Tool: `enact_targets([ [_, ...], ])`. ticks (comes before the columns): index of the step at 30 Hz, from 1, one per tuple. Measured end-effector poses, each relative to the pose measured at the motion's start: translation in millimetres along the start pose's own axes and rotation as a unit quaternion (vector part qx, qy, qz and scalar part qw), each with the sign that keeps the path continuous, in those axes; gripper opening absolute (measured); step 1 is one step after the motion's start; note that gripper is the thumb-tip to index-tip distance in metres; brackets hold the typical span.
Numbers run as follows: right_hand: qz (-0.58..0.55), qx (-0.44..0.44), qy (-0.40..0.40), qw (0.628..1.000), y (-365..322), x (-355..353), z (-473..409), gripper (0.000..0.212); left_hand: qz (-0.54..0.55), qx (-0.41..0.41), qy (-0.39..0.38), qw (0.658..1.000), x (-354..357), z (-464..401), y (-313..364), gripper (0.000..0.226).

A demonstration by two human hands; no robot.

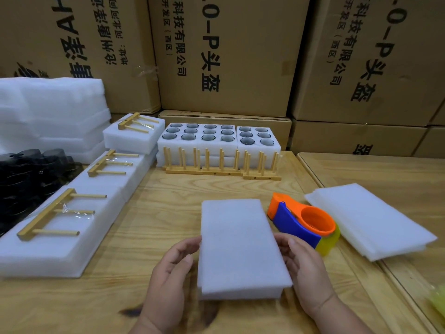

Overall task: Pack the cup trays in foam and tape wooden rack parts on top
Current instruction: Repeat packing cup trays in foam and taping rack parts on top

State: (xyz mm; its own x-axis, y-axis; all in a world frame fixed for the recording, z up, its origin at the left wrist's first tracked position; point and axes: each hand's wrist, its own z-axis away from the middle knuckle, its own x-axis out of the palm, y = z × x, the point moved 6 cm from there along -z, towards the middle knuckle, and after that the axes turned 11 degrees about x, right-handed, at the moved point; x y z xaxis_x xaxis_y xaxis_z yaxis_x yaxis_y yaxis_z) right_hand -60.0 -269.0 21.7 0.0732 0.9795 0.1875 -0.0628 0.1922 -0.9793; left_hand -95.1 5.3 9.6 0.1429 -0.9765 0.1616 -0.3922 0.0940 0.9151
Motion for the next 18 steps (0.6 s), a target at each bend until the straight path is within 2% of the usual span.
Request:
enact_targets([
  [9,0.014,-0.004,0.003,1.0,-0.1,0.1,0.9,0.044,0.0,-0.018,0.059,0.998,-0.8,1.1,-1.0,0.024],
  [13,0.019,-0.003,0.002,1.0,0.7,0.2,0.3,0.044,-0.009,-0.028,0.065,0.997,-1.1,2.1,-2.8,0.032],
  [18,0.015,-0.002,0.004,1.0,1.5,-0.9,-0.1,0.042,-0.013,-0.009,0.068,0.998,-1.0,2.2,1.2,0.028],
])
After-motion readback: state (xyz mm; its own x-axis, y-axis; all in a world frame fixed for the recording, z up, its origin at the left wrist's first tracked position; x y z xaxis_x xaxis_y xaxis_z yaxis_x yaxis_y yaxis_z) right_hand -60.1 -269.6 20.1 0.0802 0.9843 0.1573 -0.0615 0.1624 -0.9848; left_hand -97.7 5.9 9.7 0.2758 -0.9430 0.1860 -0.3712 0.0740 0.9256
